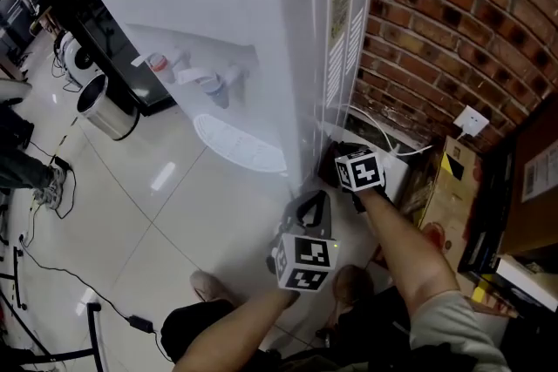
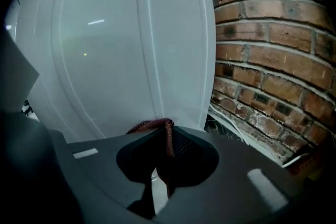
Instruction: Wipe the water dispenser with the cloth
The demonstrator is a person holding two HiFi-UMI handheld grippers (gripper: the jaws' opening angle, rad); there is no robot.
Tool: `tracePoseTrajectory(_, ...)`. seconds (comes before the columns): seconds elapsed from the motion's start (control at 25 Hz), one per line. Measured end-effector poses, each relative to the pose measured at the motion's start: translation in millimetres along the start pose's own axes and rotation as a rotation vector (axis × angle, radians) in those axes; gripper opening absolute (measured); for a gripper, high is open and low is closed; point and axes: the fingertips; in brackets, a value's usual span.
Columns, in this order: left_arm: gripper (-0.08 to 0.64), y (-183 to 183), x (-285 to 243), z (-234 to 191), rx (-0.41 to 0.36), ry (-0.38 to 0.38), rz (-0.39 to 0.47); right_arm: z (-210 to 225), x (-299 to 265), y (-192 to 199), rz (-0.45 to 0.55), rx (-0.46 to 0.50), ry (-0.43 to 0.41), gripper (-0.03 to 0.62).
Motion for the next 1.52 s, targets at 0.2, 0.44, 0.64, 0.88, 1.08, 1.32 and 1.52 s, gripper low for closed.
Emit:
tracePoseTrajectory(0.2,0.0,-5,2,1,-0.022,0.005,0.007,-3,-6,10,-0.035,0.006,-0.014,0.049)
tracePoseTrajectory(0.44,0.0,-30,11,2,-0.029,0.004,0.058,8,6,0,-0.02,0.019,0.001,0.051)
tracePoseTrajectory(0.64,0.0,-72,28,2,-0.036,0.001,0.155,18,54,-39,0.105,-0.088,-0.017,0.051)
tracePoseTrajectory(0.88,0.0,-120,55,-6,-0.005,-0.015,0.254,39,171,-141,0.459,-0.118,0.04,0.051)
tracePoseTrajectory(1.08,0.0,-149,72,-11,-0.026,-0.035,0.311,39,278,-239,0.701,0.009,0.081,0.051)
tracePoseTrajectory(1.32,0.0,-205,103,-25,-0.011,-0.079,0.459,20,362,-349,0.906,0.156,0.121,0.051)
tracePoseTrajectory(1.52,0.0,-217,108,-27,-0.031,-0.084,0.487,6,397,-424,1.043,0.159,0.096,0.05)
Point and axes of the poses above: the fingertips, and each gripper's own axes: x backward along the fingers, z to its right, y out of its underside, and after that the axes turned 1 degree about z, right-handed
